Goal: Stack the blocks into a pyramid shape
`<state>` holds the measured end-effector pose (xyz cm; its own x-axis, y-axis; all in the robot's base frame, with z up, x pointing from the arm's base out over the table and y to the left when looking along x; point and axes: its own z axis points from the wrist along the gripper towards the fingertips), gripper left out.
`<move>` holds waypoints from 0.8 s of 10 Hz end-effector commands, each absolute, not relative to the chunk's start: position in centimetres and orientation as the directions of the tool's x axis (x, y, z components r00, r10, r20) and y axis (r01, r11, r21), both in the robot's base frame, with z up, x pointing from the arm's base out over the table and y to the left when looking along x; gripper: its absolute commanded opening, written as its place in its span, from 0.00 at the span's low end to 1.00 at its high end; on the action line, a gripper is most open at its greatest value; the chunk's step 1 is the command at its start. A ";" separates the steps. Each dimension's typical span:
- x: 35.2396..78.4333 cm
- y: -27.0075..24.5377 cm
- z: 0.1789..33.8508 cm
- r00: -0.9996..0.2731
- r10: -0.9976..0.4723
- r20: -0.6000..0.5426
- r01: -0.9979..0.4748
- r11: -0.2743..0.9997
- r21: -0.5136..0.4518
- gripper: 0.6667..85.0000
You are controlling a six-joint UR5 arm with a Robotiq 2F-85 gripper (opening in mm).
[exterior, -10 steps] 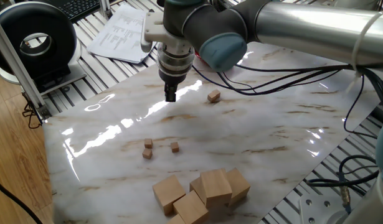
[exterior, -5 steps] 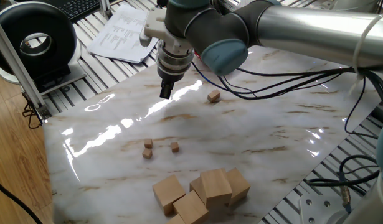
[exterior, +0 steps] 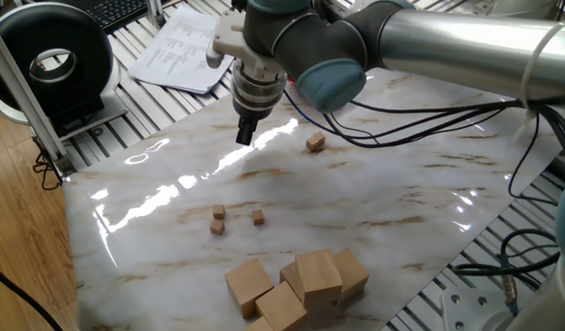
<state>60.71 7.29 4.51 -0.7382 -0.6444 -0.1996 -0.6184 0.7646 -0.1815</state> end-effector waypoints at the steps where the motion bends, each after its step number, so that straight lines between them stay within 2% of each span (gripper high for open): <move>1: 60.8 5.1 4.9 -0.715 -0.681 -0.161 -0.659 0.733 -0.171 0.00; 4: 61.1 2.9 5.5 -0.659 -0.739 -0.139 -0.719 0.674 -0.169 0.00; 8: 60.2 2.5 5.1 -0.480 -0.868 -0.126 -0.859 0.494 -0.132 0.00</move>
